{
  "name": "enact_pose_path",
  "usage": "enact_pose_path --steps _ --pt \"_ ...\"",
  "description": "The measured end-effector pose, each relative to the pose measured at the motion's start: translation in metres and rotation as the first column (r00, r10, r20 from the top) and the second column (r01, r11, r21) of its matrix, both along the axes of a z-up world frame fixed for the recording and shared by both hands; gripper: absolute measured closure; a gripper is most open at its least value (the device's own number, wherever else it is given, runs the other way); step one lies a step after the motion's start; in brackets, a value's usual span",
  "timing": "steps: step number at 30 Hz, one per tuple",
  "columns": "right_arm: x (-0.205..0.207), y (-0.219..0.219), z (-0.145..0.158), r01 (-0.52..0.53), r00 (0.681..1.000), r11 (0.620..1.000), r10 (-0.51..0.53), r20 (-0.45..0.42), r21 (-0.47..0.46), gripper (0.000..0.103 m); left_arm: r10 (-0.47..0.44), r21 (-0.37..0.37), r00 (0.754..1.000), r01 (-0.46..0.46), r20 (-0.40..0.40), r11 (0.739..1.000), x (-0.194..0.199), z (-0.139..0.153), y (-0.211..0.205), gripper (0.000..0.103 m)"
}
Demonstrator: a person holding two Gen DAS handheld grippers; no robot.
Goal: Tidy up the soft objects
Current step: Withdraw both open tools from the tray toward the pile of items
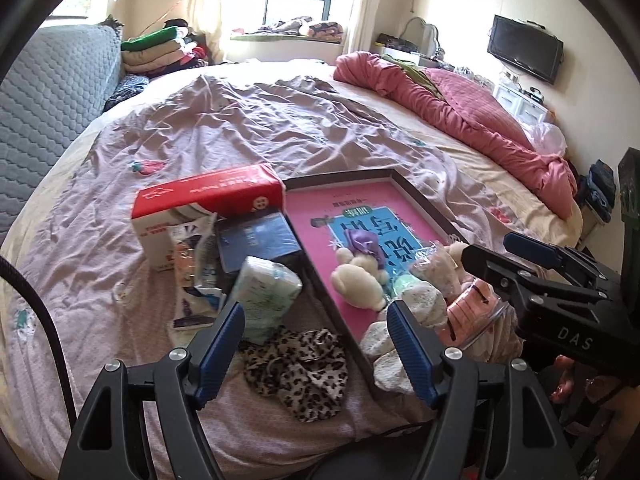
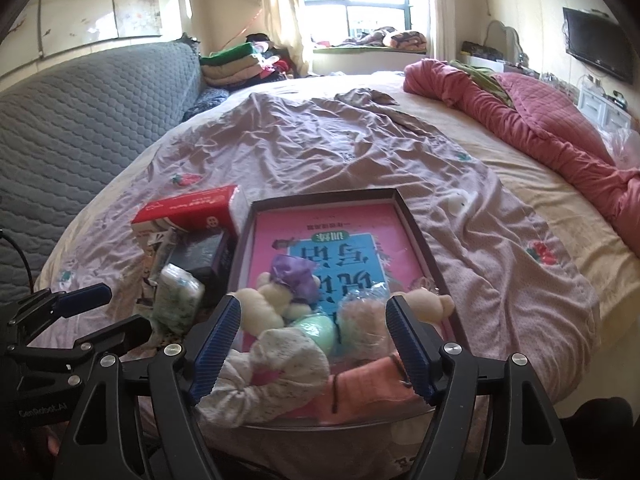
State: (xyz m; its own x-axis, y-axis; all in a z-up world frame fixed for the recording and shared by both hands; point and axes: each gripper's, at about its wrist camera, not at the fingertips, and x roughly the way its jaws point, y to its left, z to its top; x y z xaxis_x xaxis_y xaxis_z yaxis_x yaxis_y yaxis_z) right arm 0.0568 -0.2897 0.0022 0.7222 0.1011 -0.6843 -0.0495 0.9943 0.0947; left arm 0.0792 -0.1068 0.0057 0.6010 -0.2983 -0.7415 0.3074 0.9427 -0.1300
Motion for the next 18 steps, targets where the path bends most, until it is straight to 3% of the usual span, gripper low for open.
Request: enact_pose_path --steps 18 --pt "-0.007 0.052 0.020 -0.116 0.993 0.993 0.117 0.027 -0.022 0.026 0.215 -0.030 0.977 -0.215 -0.001 0.976 0.009 0.013 0.103 0.030"
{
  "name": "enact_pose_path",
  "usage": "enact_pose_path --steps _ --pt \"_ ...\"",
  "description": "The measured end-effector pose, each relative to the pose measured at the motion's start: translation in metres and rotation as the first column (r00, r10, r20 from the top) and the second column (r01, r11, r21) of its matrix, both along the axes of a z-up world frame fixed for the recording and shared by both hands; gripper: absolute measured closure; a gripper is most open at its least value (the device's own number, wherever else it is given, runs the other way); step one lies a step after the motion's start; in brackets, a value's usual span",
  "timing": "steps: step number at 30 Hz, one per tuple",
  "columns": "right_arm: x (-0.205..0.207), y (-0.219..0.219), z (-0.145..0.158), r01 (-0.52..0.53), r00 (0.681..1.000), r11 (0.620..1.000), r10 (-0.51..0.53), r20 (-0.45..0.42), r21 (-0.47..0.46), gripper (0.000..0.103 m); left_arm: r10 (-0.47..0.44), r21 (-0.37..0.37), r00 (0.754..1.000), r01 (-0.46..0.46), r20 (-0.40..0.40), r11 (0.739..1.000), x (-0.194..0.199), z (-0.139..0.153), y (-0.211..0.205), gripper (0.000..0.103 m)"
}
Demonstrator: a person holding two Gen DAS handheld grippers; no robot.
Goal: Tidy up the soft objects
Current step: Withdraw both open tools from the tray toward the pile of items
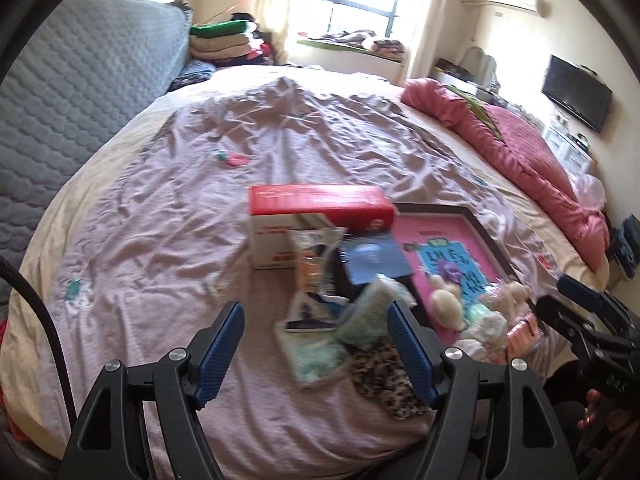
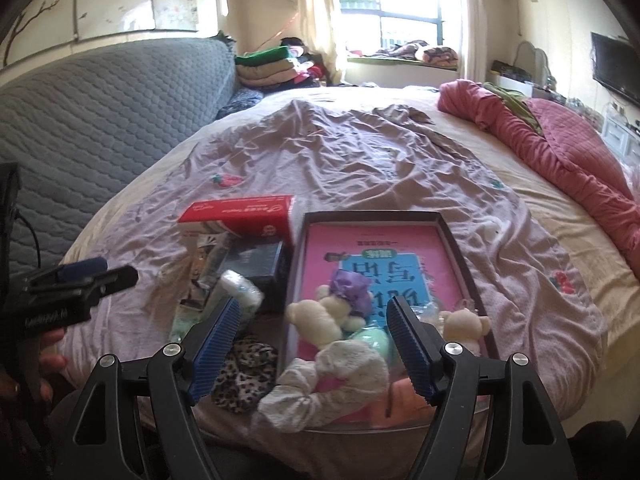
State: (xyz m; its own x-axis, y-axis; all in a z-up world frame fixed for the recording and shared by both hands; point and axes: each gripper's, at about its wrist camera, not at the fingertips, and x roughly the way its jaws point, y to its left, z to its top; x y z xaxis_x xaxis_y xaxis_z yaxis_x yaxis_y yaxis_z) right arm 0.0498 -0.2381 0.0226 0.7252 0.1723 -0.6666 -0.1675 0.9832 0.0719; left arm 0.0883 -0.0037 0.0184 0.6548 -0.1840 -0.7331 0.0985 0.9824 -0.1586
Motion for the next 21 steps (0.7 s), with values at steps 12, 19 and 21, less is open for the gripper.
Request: enact_pose_path --steps 12,19,21 --pt "0.000 0.028 -0.006 -0.068 0.998 0.998 0.068 -0.017 0.001 0.026 0.059 -0.003 0.998 -0.059 -0.034 0.998 0.005 -0.014 0.030 0.030" --pt "0.005 0.046 -0.018 -0.107 0.993 0.994 0.107 -0.045 -0.001 0.026 0.020 0.003 0.995 -0.020 -0.095 1.000 0.010 -0.040 0.020 0.030" --pt "0.007 0.051 -0.024 -0.114 0.992 0.993 0.114 -0.054 -0.001 0.026 0.005 0.003 0.994 -0.005 -0.112 1.000 0.011 -0.048 0.015 0.030"
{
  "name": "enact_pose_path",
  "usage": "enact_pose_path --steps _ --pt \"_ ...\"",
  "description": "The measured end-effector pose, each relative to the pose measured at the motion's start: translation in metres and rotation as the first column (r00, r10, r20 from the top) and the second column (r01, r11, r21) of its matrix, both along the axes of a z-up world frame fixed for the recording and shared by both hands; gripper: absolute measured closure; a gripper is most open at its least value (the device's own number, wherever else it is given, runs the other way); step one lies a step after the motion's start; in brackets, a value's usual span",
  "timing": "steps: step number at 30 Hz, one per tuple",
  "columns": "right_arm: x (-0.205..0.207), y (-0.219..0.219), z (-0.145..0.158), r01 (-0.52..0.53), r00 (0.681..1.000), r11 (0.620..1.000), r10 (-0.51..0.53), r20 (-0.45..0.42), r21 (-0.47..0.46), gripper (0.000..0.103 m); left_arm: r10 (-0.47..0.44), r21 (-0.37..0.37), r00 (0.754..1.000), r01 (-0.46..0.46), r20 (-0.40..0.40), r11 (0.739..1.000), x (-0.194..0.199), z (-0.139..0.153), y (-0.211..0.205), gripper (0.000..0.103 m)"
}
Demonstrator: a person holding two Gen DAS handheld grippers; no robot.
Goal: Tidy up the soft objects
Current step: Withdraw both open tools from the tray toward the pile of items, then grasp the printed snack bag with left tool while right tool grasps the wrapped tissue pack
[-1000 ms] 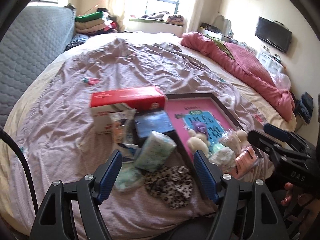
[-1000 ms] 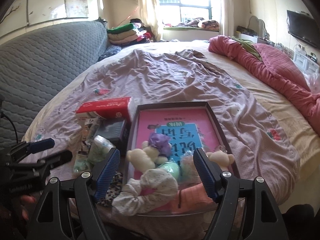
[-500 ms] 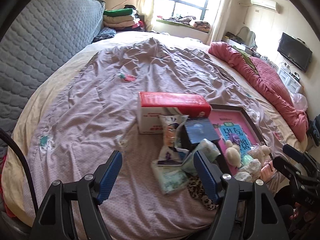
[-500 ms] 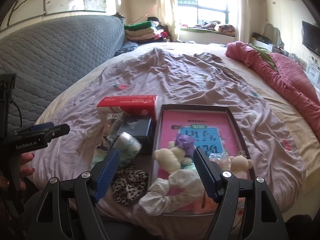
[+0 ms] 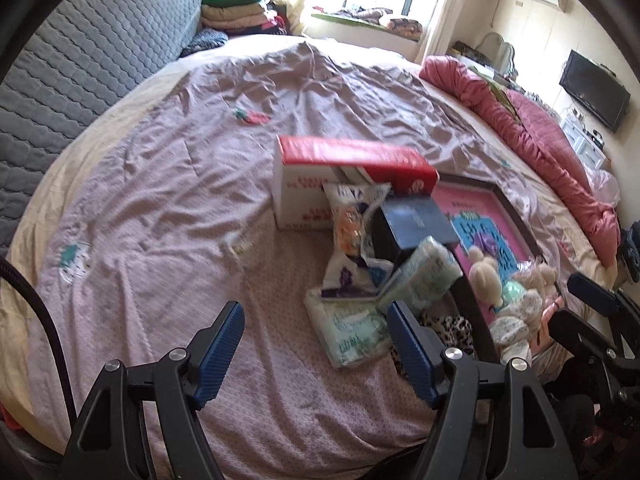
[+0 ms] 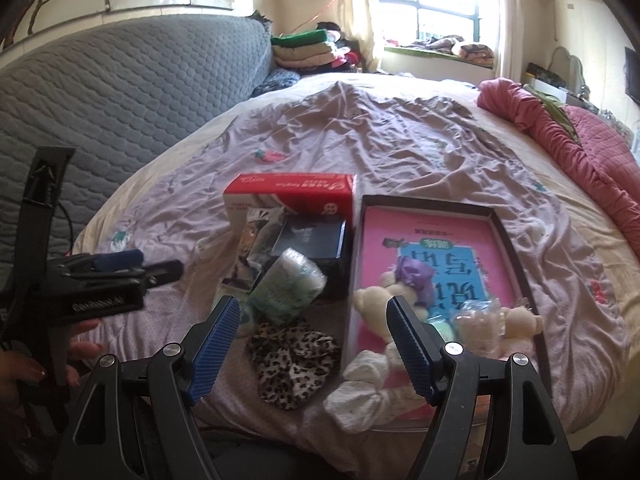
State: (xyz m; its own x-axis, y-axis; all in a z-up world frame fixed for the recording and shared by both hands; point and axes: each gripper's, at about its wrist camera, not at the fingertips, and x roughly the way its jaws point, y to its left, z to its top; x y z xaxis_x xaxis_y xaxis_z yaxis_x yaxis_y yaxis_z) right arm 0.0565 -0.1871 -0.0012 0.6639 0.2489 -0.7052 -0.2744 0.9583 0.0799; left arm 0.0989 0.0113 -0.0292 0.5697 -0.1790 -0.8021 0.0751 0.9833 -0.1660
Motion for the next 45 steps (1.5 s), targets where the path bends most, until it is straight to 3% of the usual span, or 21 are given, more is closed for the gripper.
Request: enact_pose_path --steps 10,23,30,35,41,45 --pt "0.013 -0.003 -0.023 0.021 0.999 1.000 -0.020 -0.043 0.007 0.026 -0.066 0.012 0.994 0.067 -0.089 0.998 0.006 -0.039 -0.025 0.030" --pt "0.032 -0.039 -0.024 0.141 0.989 0.986 -0.135 -0.064 0.094 0.026 -0.044 0.015 0.997 0.045 -0.058 0.999 0.022 -0.032 -0.022 0.030" --pt "0.046 -0.013 -0.038 0.099 0.991 0.988 -0.087 -0.102 0.117 0.026 -0.002 -0.022 0.999 0.001 -0.045 1.000 0.050 -0.029 -0.011 0.030" --pt "0.053 0.011 -0.046 0.070 0.991 0.991 -0.056 -0.119 0.118 0.026 -0.019 -0.053 0.999 0.017 -0.036 0.998 0.074 -0.031 -0.014 0.030" --pt "0.062 0.023 -0.056 0.100 0.987 0.987 -0.081 -0.141 0.130 0.026 -0.038 -0.089 0.998 0.034 -0.043 0.995 0.093 -0.037 -0.011 0.030" --pt "0.067 0.026 -0.063 0.119 0.981 0.984 -0.096 -0.169 0.134 0.025 -0.052 -0.065 0.997 0.049 -0.048 0.997 0.102 -0.042 -0.011 0.030"
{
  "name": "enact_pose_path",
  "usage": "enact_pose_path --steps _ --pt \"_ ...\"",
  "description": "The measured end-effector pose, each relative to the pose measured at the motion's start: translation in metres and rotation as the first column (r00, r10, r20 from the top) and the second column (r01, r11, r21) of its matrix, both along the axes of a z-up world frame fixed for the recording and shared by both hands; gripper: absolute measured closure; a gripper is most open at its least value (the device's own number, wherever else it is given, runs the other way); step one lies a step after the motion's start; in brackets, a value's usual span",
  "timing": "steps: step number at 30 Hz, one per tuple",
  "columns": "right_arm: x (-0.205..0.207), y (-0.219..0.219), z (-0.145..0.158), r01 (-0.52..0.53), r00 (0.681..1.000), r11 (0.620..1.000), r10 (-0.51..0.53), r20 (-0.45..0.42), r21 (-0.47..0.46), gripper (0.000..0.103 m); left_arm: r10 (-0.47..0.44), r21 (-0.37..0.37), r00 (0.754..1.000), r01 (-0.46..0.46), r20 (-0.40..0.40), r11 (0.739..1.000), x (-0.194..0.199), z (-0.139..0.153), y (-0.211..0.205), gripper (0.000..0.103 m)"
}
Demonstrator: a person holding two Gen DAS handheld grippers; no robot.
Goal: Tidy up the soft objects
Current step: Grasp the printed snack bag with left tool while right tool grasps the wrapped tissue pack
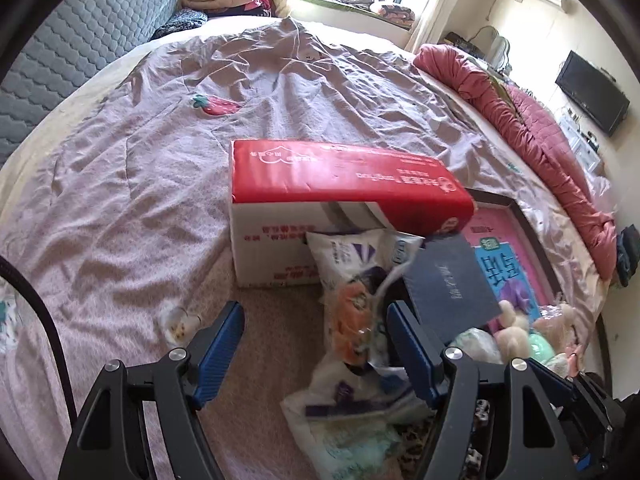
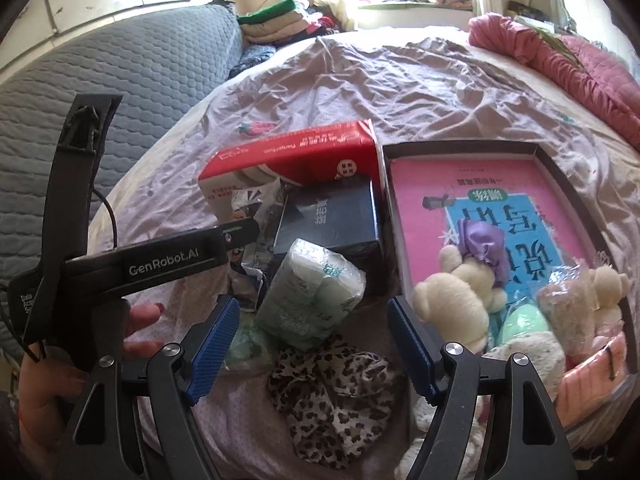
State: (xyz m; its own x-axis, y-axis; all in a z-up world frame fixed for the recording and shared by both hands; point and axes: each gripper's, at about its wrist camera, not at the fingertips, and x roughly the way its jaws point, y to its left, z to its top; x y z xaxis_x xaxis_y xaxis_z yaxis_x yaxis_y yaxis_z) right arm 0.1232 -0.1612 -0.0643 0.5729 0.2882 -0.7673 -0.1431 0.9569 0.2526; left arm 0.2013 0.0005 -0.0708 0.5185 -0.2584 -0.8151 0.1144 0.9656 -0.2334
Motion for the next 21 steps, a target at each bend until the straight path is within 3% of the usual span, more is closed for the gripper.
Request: enact_pose_path --steps 14,21 --pt "0.018 0.006 -0.015 0.050 0.998 0.998 -0.049 -0.030 0.042 0.025 -0.059 -0.073 0.998 0.056 -0.033 0.996 0.015 -0.012 -0.003 0.031" --pt "0.025 0.007 -0.017 0.073 0.997 0.995 -0.071 -0.032 0.071 0.025 -0.081 -0.123 0.995 0.073 -0.062 0.990 0.022 -0.020 -0.001 0.046"
